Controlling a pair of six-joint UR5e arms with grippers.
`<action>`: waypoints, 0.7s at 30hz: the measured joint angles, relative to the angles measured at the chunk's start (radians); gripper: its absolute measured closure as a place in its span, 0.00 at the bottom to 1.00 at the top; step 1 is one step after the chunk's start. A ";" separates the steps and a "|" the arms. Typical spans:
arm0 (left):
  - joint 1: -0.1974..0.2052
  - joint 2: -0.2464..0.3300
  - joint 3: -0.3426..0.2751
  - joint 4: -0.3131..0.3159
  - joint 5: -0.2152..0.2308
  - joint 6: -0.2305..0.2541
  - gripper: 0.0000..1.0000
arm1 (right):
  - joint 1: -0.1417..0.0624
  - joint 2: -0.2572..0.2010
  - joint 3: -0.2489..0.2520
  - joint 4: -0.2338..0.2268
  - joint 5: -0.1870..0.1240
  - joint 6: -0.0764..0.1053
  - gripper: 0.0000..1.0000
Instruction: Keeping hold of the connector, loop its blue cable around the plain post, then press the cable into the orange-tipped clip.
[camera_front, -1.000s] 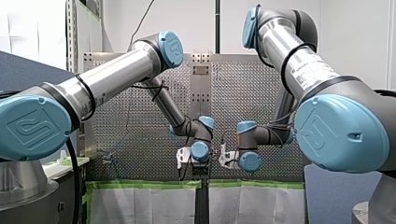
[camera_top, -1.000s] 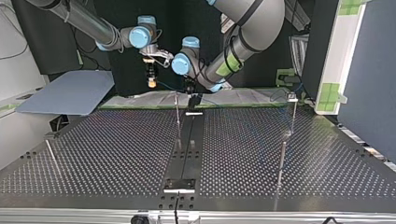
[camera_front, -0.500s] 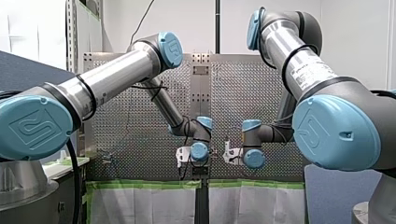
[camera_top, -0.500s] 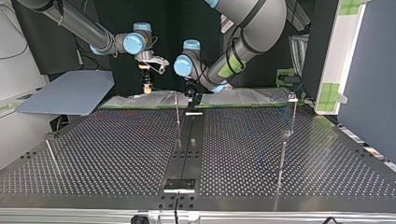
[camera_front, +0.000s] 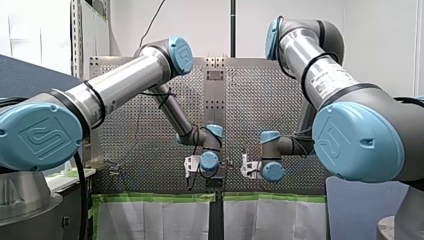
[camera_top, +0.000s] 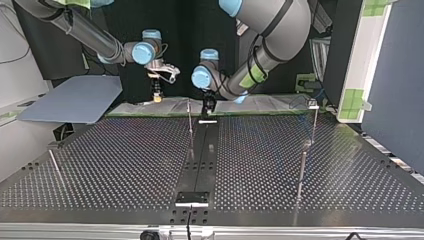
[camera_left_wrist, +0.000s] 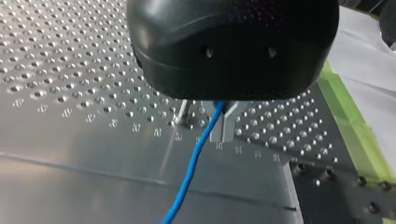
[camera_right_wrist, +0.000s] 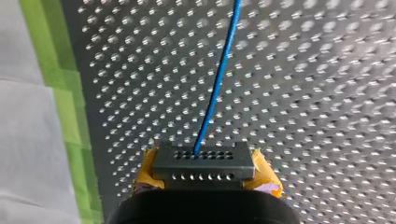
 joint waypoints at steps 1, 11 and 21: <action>0.003 -0.003 0.006 -0.004 0.001 0.003 1.00 | -0.003 0.009 -0.013 0.005 0.000 0.000 1.00; 0.032 -0.010 0.073 -0.039 0.020 0.017 1.00 | -0.032 0.037 -0.110 0.058 -0.023 0.001 1.00; 0.062 -0.010 0.102 -0.070 0.035 0.019 1.00 | -0.076 0.040 -0.190 0.093 -0.042 0.004 1.00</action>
